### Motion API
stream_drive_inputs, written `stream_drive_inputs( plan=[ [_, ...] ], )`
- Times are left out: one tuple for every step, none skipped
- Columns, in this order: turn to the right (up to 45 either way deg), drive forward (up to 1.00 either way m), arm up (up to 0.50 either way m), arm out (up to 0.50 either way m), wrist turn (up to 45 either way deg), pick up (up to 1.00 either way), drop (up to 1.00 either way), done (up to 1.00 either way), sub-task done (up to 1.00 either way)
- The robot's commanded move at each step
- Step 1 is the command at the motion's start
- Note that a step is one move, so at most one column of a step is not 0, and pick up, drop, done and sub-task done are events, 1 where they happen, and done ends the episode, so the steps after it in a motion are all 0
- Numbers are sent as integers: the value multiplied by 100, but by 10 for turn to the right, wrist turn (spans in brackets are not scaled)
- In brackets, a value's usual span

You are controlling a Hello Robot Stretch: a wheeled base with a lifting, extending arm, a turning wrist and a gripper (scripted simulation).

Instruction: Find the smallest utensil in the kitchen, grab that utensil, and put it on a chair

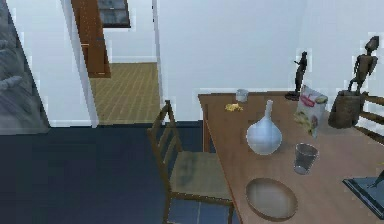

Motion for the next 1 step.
stream_drive_inputs(
  plan=[
    [0,0,0,0,0,0,0,100,0]
  ],
)
